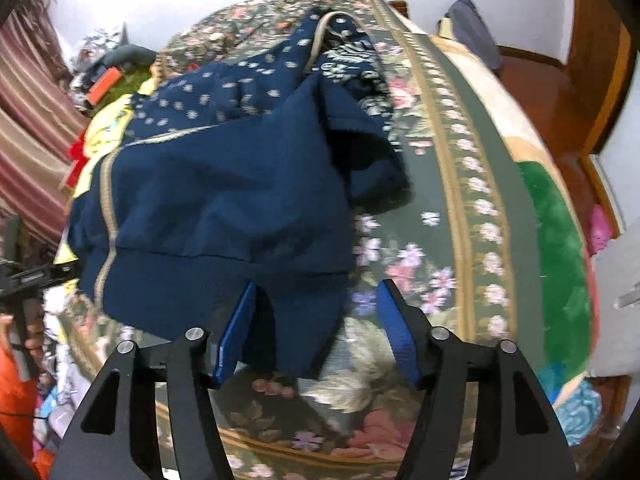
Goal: Fold large clothes
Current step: 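Grasp the navy jacket hem with both grippers, then lift the hem with both grippers and fold it over toward the hood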
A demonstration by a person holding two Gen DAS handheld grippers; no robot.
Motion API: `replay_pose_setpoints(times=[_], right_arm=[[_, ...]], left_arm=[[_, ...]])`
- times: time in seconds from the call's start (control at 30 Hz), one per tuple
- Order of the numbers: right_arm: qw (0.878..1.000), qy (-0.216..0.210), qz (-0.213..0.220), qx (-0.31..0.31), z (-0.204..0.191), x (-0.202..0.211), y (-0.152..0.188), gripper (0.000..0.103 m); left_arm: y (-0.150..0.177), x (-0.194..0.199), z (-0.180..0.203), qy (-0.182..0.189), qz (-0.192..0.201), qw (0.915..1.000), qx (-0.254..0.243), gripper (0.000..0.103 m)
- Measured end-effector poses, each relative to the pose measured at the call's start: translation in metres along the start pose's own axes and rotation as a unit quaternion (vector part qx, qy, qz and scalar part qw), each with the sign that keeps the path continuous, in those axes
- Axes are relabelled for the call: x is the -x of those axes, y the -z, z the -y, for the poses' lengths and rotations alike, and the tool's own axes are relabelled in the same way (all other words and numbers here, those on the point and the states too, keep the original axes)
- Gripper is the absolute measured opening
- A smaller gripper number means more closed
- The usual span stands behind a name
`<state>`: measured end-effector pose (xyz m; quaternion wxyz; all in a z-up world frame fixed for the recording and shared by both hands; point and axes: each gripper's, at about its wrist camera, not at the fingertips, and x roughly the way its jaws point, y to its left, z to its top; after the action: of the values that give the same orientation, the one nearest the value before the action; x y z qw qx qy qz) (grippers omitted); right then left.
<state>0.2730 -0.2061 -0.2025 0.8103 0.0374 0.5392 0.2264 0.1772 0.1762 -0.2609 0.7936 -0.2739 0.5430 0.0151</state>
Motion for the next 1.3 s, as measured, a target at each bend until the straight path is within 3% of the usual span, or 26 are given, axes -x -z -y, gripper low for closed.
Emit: replay_pose_setpoints(times=[0.17, 0.2, 0.23, 0.3, 0.4, 0.57, 0.83, 0.93, 1.13, 1.23, 1.3], right_arm=[[1.000, -0.028, 0.007, -0.002, -0.006, -0.010, -0.007, 0.056], [1.000, -0.028, 0.008, 0.001, -0.009, -0.011, -0.009, 0.048], [0.999, -0.033, 0.009, 0.003, -0.011, -0.012, -0.010, 0.032], [0.998, -0.062, 0.003, 0.002, -0.016, -0.010, -0.012, 0.016], [0.997, -0.068, 0.011, 0.018, -0.030, -0.003, -0.013, 0.013], [0.994, -0.082, 0.055, 0.038, -0.044, 0.026, -0.028, 0.012], [0.985, -0.067, 0.139, 0.072, -0.057, 0.065, -0.090, 0.009], [0.983, -0.048, 0.153, 0.086, -0.061, 0.061, -0.123, 0.009], [0.984, -0.006, 0.145, 0.099, -0.065, 0.023, -0.185, 0.009], [0.986, 0.016, 0.144, 0.078, -0.052, 0.001, -0.213, 0.009], [0.987, 0.053, 0.135, 0.062, -0.041, -0.016, -0.222, 0.011]], left_arm=[[0.004, 0.002, 0.007, 0.017, -0.002, 0.9997, -0.017, 0.056], [0.005, 0.003, 0.011, 0.019, 0.000, 0.9994, -0.027, 0.048], [0.007, 0.005, 0.014, 0.021, 0.003, 0.9991, -0.037, 0.043], [0.009, 0.009, 0.020, 0.026, 0.005, 0.9983, -0.052, 0.011], [0.010, 0.022, 0.028, 0.030, 0.017, 0.9973, -0.064, 0.011], [-0.004, 0.069, 0.047, 0.053, 0.080, 0.9919, -0.084, 0.009], [-0.089, 0.121, 0.094, 0.056, 0.187, 0.9722, -0.129, 0.008], [-0.127, 0.113, 0.107, 0.040, 0.203, 0.9693, -0.132, 0.008], [-0.197, 0.067, 0.113, 0.000, 0.205, 0.9730, -0.107, 0.008], [-0.223, 0.031, 0.109, -0.073, 0.200, 0.9718, -0.101, 0.008], [-0.239, 0.002, 0.096, -0.113, 0.172, 0.9752, -0.080, 0.010]])
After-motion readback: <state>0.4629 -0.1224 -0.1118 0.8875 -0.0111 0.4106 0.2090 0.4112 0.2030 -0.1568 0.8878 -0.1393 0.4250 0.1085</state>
